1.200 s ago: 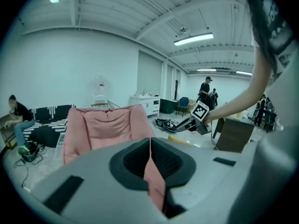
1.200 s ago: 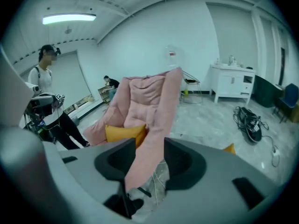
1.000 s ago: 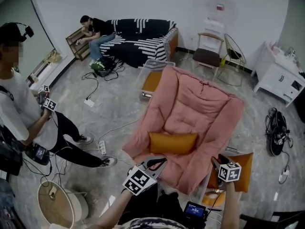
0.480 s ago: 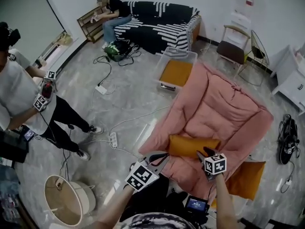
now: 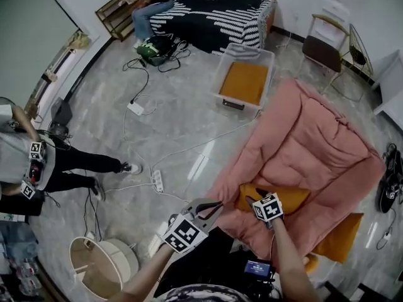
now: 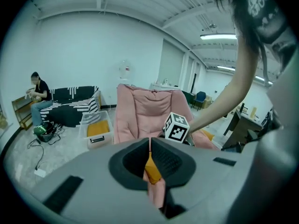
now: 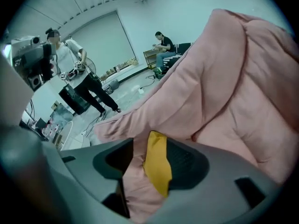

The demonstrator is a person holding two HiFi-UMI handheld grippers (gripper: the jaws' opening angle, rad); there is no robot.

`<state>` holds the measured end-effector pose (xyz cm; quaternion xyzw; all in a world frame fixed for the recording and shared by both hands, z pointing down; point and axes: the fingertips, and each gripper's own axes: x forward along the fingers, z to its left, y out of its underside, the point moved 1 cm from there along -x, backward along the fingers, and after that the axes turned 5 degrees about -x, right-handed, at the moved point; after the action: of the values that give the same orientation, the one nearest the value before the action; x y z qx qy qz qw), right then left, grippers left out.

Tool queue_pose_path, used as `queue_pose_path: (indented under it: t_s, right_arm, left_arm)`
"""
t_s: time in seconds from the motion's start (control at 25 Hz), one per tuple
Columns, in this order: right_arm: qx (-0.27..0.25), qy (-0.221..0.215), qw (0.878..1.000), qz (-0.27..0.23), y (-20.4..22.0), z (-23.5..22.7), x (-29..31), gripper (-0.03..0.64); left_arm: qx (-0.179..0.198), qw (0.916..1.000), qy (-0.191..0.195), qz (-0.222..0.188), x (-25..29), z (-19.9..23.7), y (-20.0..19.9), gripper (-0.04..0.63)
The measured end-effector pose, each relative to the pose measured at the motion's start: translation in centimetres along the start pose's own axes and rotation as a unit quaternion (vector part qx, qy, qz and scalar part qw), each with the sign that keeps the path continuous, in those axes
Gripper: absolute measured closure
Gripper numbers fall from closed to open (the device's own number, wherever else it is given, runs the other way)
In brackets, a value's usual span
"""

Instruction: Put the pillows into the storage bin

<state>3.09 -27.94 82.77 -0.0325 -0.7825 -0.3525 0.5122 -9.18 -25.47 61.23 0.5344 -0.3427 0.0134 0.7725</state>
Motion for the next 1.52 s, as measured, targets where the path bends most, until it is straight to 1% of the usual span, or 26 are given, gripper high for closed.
queue_pose_path:
  t_s: [0.12,0.28,0.44,0.52,0.6,0.72,0.8,0.92,1.04,1.24,1.32,1.4,1.52]
  right_arm:
    - [-0.023,0.001,0.999,0.032,0.0,-0.3,3.4,0.377]
    - [-0.049,0.006,0.996,0.074,0.4,-1.2,6.3,0.352]
    - [-0.078,-0.004,0.989,0.127,1.9,-0.9,8.6,0.336]
    - [-0.098,0.007,0.985,0.142,2.4,-1.3,9.3,0.336]
    - [-0.111,0.019,0.983,0.146,2.6,-1.8,9.7,0.362]
    - [-0.105,0.021,0.984,0.143,2.7,-2.0,9.7,0.453]
    - [-0.077,0.018,0.988,0.134,2.8,-2.0,9.2,0.5]
    - [-0.036,0.01,0.993,0.113,2.3,-1.6,7.5,0.535]
    - [-0.012,0.012,0.997,0.08,1.0,-1.6,5.0,0.545]
    - [0.021,0.046,0.998,0.024,-1.2,-2.8,-0.8,0.549]
    - [0.041,0.063,0.997,-0.007,-1.6,-2.7,-3.3,0.552]
    - [0.07,0.081,0.993,-0.048,-2.3,-2.5,-6.0,0.554]
    - [0.121,0.11,0.98,-0.116,-3.6,-2.6,-10.4,0.557]
  left_arm:
    - [-0.01,0.9999,-0.003,0.008,0.2,2.2,1.1,0.583]
    - [-0.024,0.9996,-0.011,0.011,0.3,4.4,1.9,0.583]
    - [-0.039,0.9989,-0.022,0.015,-0.3,5.9,2.9,0.583]
    - [-0.046,0.9985,-0.028,0.014,-0.4,6.4,3.4,0.583]
    - [-0.052,0.9979,-0.036,0.015,-0.5,7.0,4.1,0.583]
    - [-0.06,0.9972,-0.041,0.018,-0.6,7.5,4.6,0.583]
    - [-0.06,0.9973,-0.038,0.021,-0.6,7.4,4.5,0.583]
    - [-0.052,0.9981,-0.028,0.016,-0.4,7.1,4.0,0.583]
    - [-0.04,0.9989,-0.02,0.013,-0.1,6.7,2.8,0.583]
    - [-0.01,0.9999,0.01,0.002,1.2,5.3,-0.1,0.583]
    - [0.002,0.9997,0.024,-0.001,1.3,4.3,-0.8,0.583]
    - [0.016,0.9992,0.036,-0.006,1.2,3.3,-1.4,0.583]
    - [0.033,0.9979,0.052,-0.018,1.0,2.0,-2.6,0.583]
